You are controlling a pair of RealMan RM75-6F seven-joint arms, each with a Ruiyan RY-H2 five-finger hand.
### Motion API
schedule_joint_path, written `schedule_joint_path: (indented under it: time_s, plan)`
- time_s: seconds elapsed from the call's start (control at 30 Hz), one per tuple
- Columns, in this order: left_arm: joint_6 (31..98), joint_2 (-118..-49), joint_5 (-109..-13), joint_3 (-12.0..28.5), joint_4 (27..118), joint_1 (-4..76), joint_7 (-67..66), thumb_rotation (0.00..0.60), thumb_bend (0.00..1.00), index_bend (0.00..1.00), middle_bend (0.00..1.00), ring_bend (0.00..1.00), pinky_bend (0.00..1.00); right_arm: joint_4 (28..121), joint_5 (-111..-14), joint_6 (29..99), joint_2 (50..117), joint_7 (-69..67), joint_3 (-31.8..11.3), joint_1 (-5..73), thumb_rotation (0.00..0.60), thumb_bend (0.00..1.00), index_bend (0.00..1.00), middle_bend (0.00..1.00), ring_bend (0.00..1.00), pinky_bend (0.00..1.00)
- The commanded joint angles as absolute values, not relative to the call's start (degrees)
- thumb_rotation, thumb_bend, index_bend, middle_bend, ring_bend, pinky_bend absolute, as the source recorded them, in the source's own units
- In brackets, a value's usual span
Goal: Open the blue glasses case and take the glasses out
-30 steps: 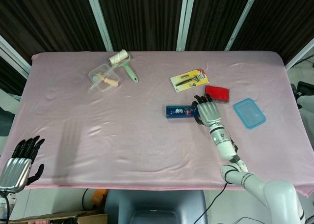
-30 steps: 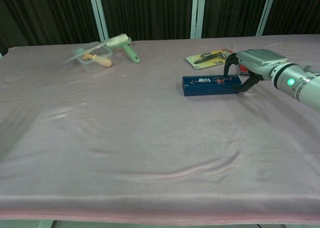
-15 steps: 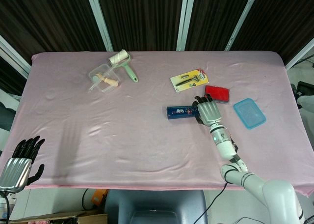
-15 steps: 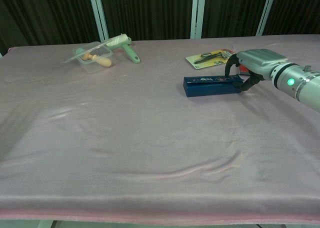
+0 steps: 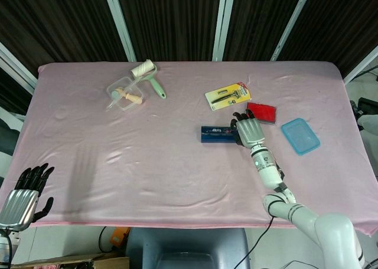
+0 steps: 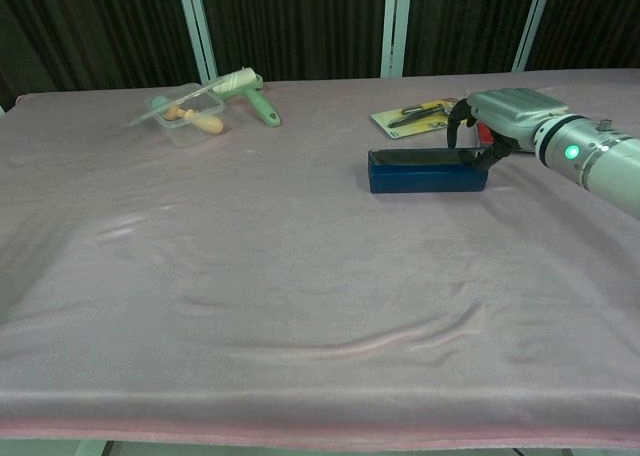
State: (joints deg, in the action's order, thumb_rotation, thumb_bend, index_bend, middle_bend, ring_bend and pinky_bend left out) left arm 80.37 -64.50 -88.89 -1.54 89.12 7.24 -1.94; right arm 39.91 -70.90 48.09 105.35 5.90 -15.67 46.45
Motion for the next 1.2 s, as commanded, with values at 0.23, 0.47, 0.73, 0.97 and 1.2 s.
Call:
schedule_joint_path:
  time_s: [0.23, 0.47, 0.73, 0.97, 1.2]
  plan:
    - [79.6, -64.7, -87.5, -0.9, 88.8, 7.6, -1.9, 0.600, 0.42, 0.00, 0.00, 0.00, 0.03, 34.1, -67.7, 44.4, 109.1, 7.8, -18.5, 51.0, 0.600, 0.61, 0.47, 0.30, 0.28, 0.22]
    - [78.1, -65.0, -85.8, -0.4, 88.4, 8.1, -2.2, 0.600, 0.42, 0.00, 0.00, 0.00, 0.03, 24.1, -63.7, 38.2, 113.7, 12.3, -21.4, 57.1, 0.600, 0.61, 0.32, 0.25, 0.21, 0.20]
    - [77.9, -65.2, -84.8, 0.2, 88.3, 8.2, -2.4, 0.600, 0.42, 0.00, 0.00, 0.00, 0.03, 13.8, -60.7, 34.2, 118.0, 14.3, -24.1, 62.5, 0.600, 0.53, 0.06, 0.12, 0.09, 0.08]
    - [78.1, -64.9, -85.6, 0.0, 88.3, 8.4, -1.2, 0.600, 0.42, 0.00, 0.00, 0.00, 0.04, 28.1, -68.0, 40.7, 110.6, 1.5, -18.6, 54.9, 0.600, 0.53, 0.18, 0.12, 0.09, 0.06]
    - [79.2, -64.8, -87.4, -0.8, 88.6, 8.1, -1.0, 0.600, 0.43, 0.00, 0.00, 0.00, 0.04, 51.8, -68.5, 38.2, 97.5, -1.2, -15.6, 49.1, 0.600, 0.54, 0.26, 0.10, 0.08, 0.02]
